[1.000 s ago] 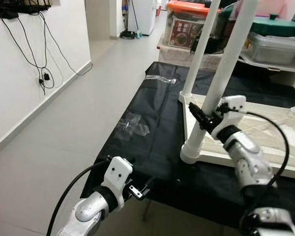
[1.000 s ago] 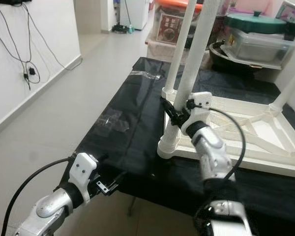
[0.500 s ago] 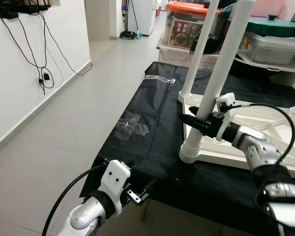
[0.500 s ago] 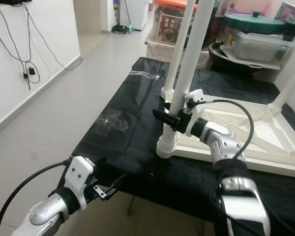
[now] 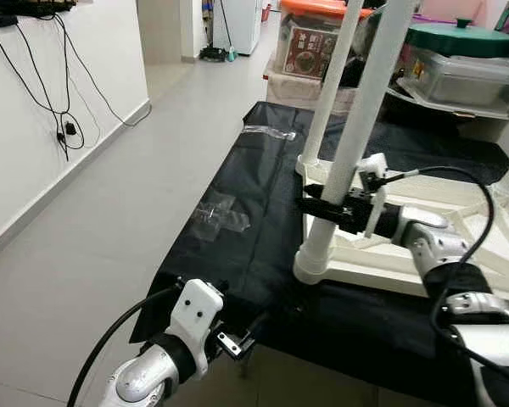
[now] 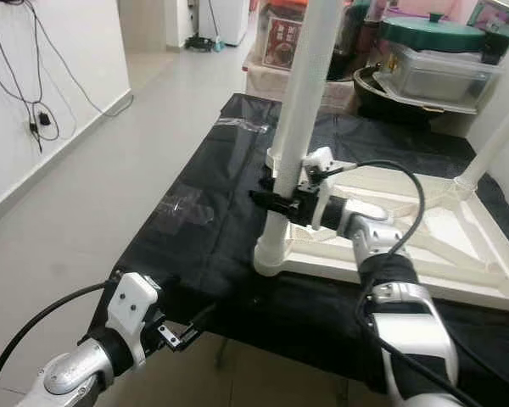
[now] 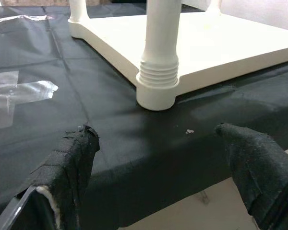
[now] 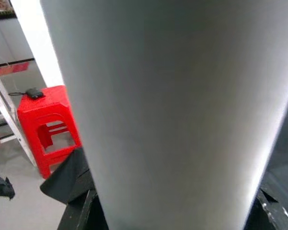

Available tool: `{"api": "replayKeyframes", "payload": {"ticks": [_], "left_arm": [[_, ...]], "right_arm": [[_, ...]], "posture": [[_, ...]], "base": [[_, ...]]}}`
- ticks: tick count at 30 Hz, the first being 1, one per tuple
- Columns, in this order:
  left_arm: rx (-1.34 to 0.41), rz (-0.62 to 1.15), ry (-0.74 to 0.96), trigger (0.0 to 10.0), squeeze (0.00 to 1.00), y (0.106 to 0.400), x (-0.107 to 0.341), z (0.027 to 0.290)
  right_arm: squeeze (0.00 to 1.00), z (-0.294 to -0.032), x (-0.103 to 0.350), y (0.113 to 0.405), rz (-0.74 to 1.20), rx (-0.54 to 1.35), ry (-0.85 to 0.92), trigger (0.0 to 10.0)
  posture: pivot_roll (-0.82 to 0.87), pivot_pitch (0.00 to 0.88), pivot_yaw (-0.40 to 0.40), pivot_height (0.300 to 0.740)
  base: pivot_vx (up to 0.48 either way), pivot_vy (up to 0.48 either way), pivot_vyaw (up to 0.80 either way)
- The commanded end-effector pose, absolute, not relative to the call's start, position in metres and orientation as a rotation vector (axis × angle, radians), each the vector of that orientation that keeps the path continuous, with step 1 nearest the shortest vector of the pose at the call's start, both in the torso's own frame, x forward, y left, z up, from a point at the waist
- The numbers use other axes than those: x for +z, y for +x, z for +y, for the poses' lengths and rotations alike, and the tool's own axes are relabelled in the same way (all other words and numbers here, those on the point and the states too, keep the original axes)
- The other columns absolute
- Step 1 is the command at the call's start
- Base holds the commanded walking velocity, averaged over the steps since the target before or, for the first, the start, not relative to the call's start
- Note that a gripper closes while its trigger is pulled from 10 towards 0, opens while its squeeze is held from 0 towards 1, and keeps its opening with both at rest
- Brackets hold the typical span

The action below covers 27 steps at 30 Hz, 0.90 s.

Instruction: Building children table

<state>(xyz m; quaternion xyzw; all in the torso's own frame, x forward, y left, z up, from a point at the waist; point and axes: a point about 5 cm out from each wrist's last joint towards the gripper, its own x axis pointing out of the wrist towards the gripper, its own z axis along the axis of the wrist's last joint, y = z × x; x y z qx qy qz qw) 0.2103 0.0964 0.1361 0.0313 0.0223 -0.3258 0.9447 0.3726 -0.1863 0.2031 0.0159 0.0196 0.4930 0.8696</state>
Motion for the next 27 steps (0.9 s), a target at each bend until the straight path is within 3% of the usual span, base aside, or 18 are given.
{"api": "replayKeyframes", "payload": {"ticks": [1, 4, 8, 9, 11, 12, 14, 15, 16, 20, 23, 24, 25, 26, 27], "left_arm": [[-0.666, 0.057, 0.06, 10.0, 0.0, 0.211, 0.135, 0.096], [-0.666, 0.057, 0.056, 10.0, 0.0, 0.213, 0.134, 0.095], [-0.67, 0.057, 0.043, 10.0, 0.0, 0.222, 0.131, 0.091], [-0.67, 0.057, 0.043, 10.0, 0.0, 0.222, 0.131, 0.091], [-0.679, 0.055, 0.049, 10.0, 0.0, 0.229, 0.13, 0.089], [-0.679, 0.055, 0.049, 10.0, 0.0, 0.229, 0.13, 0.089], [-0.685, 0.053, 0.065, 10.0, 0.0, 0.235, 0.129, 0.087], [-0.685, 0.053, 0.065, 10.0, 0.0, 0.235, 0.129, 0.087], [-0.68, 0.056, 0.064, 10.0, 0.0, 0.238, 0.128, 0.087], [-0.676, 0.061, 0.062, 10.0, 0.0, 0.241, 0.127, 0.086], [-0.676, 0.066, 0.083, 10.0, 0.0, 0.246, 0.123, 0.08], [-0.676, 0.066, 0.083, 10.0, 0.0, 0.246, 0.123, 0.08], [-0.681, 0.066, 0.086, 10.0, 0.0, 0.247, 0.122, 0.078], [-0.681, 0.066, 0.086, 10.0, 0.0, 0.247, 0.122, 0.078], [-0.688, 0.069, 0.089, 10.0, 0.0, 0.248, 0.121, 0.076]], "right_arm": [[0.0, -0.179, 0.193, 0.372, 0.068, 1.018, 0.046, 0.0], [0.0, -0.184, 0.194, 0.374, 0.009, 0.88, 0.04, 0.0], [0.0, -0.207, 0.191, 0.374, -0.061, 0.363, -0.013, 0.0], [0.0, -0.207, 0.191, 0.374, -0.061, 0.363, -0.013, 0.0], [0.0, -0.217, 0.183, 0.364, -0.045, 0.015, 0.043, 0.0], [0.0, -0.217, 0.183, 0.364, -0.045, 0.015, 0.043, 0.0], [0.0, -0.222, 0.175, 0.341, -0.029, -0.349, 0.09, 0.0], [0.0, -0.222, 0.175, 0.341, -0.029, -0.349, 0.09, 0.0], [0.0, -0.212, 0.172, 0.329, -0.029, -0.474, 0.109, 0.0], [0.0, -0.203, 0.17, 0.321, -0.032, -0.552, 0.125, 0.0], [0.0, -0.164, 0.154, 0.32, 0.029, -0.614, 0.216, 0.0], [0.0, -0.164, 0.154, 0.32, 0.029, -0.614, 0.216, 0.0], [0.0, -0.155, 0.152, 0.321, 0.043, -0.608, 0.235, 4.2], [0.0, -0.155, 0.152, 0.321, 0.043, -0.608, 0.235, 4.2], [0.0, -0.147, 0.152, 0.325, 0.04, -0.563, 0.251, 10.0]], "posture": [[0.18, 0.022, -0.119, 0.74], [0.17, 0.011, -0.116, 0.74], [0.15, 0.0, -0.104, 0.74], [0.15, 0.0, -0.104, 0.74], [0.11, 0.0, -0.078, 0.74], [0.11, 0.0, -0.078, 0.74], [0.1, 0.0, -0.066, 0.74], [0.1, 0.0, -0.066, 0.74], [0.09, 0.0, -0.059, 0.74], [0.09, 0.0, -0.051, 0.74], [0.1, 0.0, -0.063, 0.74], [0.1, 0.0, -0.063, 0.74], [0.1, 0.0, -0.063, 0.74], [0.1, 0.0, -0.063, 0.74], [0.1, 0.0, -0.066, 0.74]], "base": [[0.0, 0.0, 0.0], [0.0, 0.0, 0.0], [0.0, 0.0, 0.0], [0.0, 0.0, 0.0], [0.0, 0.0, 0.0], [0.0, 0.0, 0.0], [0.0, 0.0, 0.0], [0.0, 0.0, 0.0], [0.0, 0.0, 0.0], [0.0, 0.0, 0.0], [0.0, 0.0, 0.0], [0.0, 0.0, 0.0], [0.0, 0.0, 0.0], [0.0, 0.0, 0.0], [0.0, 0.0, 0.0]]}}
